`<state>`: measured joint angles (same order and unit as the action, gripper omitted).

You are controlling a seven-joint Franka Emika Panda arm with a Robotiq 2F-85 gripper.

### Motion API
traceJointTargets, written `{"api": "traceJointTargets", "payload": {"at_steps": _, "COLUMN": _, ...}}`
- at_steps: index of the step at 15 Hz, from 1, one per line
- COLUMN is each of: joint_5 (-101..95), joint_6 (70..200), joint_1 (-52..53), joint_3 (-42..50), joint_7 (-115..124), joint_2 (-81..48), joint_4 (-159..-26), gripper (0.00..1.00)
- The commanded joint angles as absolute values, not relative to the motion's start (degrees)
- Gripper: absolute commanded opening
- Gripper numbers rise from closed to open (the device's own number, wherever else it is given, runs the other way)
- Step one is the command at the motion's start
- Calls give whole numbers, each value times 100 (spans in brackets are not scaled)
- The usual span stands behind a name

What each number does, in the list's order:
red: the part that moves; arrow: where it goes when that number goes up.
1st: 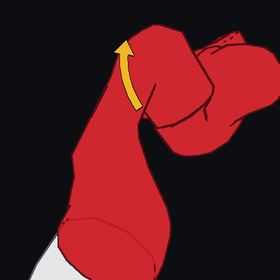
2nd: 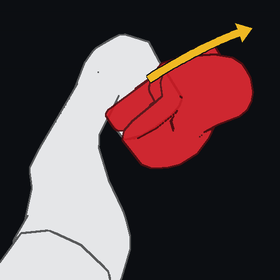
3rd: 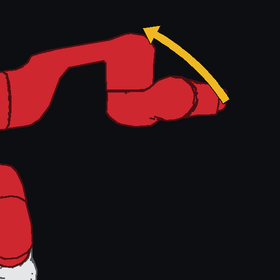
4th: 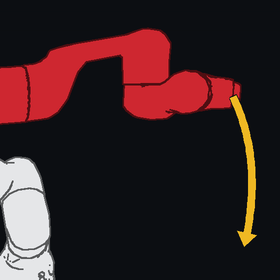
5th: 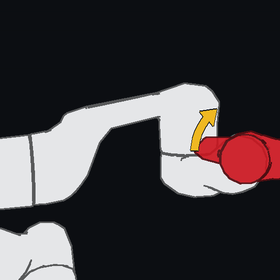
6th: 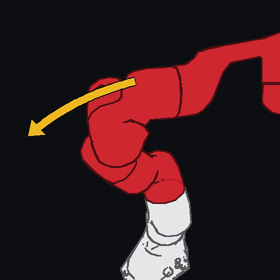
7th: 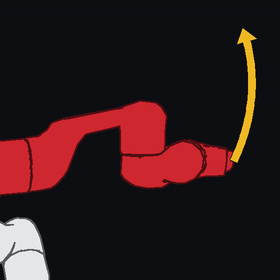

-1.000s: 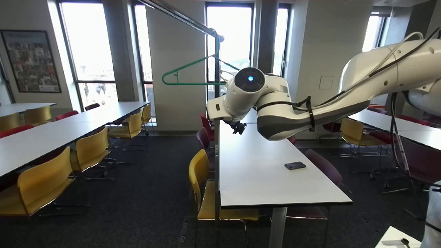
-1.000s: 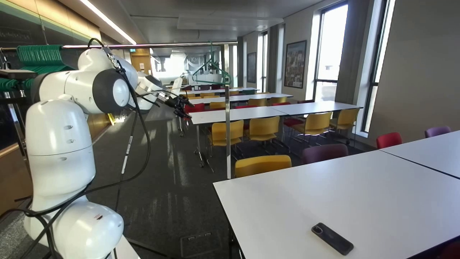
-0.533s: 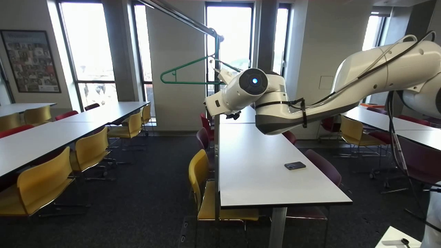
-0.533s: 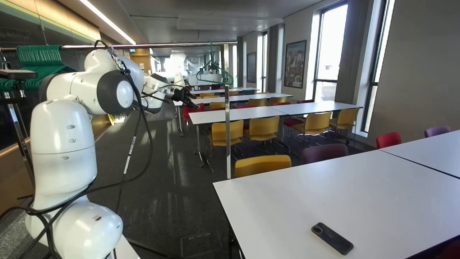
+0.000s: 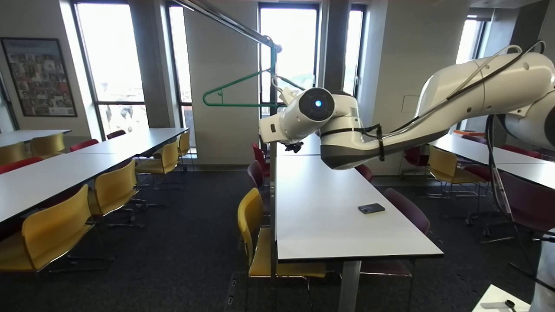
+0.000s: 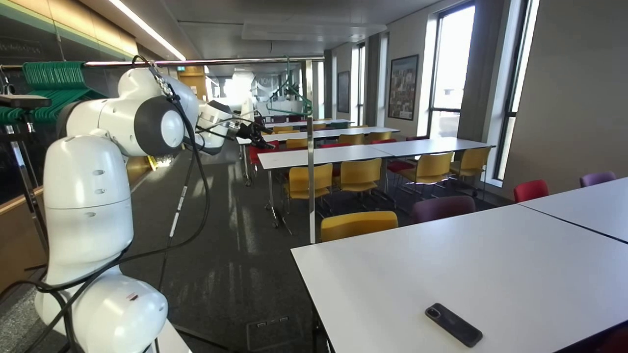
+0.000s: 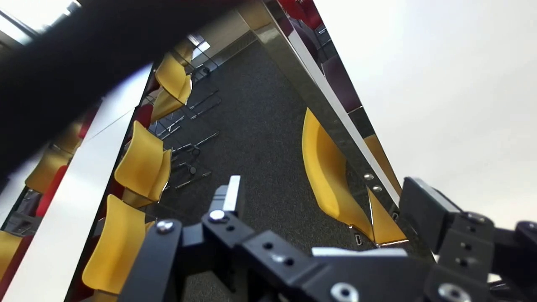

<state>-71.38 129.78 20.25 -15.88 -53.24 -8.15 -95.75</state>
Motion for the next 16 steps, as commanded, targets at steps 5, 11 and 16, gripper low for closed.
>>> {"api": "traceJointTargets", "payload": {"at_steps": 5, "joint_5": -9251, "joint_6": 12250, "joint_1": 2088, "joint_3": -1559, "joint_7": -3285, "joint_2": -1163, "joint_4": -9045, "gripper": 100}}
{"api": "traceJointTargets", "payload": {"at_steps": 11, "joint_5": -8428, "joint_6": 11679, "joint_1": 2124, "joint_3": -1639, "joint_7": -2000, "joint_2": -1815, "joint_4": -8460, "gripper": 100}}
{"api": "traceJointTargets", "payload": {"at_steps": 16, "joint_5": -9277, "joint_6": 11763, "joint_1": 2465, "joint_3": -1506, "joint_7": -1032, "joint_2": -2190, "joint_4": -7956, "gripper": 100}}
